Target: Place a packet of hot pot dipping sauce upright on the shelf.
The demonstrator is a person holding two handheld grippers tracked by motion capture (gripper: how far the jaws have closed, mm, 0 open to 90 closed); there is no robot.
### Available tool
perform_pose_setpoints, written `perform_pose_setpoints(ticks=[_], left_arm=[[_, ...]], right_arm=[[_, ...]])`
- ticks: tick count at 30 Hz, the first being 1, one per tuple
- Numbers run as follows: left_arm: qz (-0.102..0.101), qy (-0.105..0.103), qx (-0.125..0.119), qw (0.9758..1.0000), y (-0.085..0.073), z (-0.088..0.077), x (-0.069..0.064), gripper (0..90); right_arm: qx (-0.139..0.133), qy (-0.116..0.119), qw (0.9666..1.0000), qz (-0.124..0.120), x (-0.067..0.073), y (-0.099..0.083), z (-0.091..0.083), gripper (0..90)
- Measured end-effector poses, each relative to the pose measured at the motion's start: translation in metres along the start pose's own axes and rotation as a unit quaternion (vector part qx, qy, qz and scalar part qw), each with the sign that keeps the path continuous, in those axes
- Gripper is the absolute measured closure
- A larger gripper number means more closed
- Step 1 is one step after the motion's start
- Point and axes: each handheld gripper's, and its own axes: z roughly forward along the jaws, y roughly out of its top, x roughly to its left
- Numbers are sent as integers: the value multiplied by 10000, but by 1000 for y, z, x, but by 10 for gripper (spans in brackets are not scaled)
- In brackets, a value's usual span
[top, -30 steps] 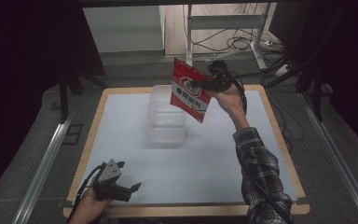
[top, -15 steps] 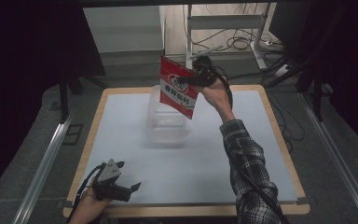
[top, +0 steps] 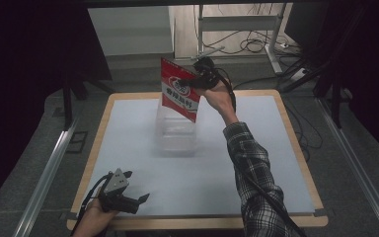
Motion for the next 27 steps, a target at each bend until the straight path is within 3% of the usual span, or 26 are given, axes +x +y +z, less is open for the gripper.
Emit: perform_pose_setpoints(ticks=[12,19,27], left_arm=[[58,2,20,10000,0,0,-1,32],[113,-2,22,9999,0,1,-3,36],[135,12,38,9999,1,1,-3,37]], right_arm=[[307,-4,9995,112,-4,-17,26,870],[324,51,9992,211,-8,-27,34,870],[430,-132,9989,135,-5,-31,37,870]])
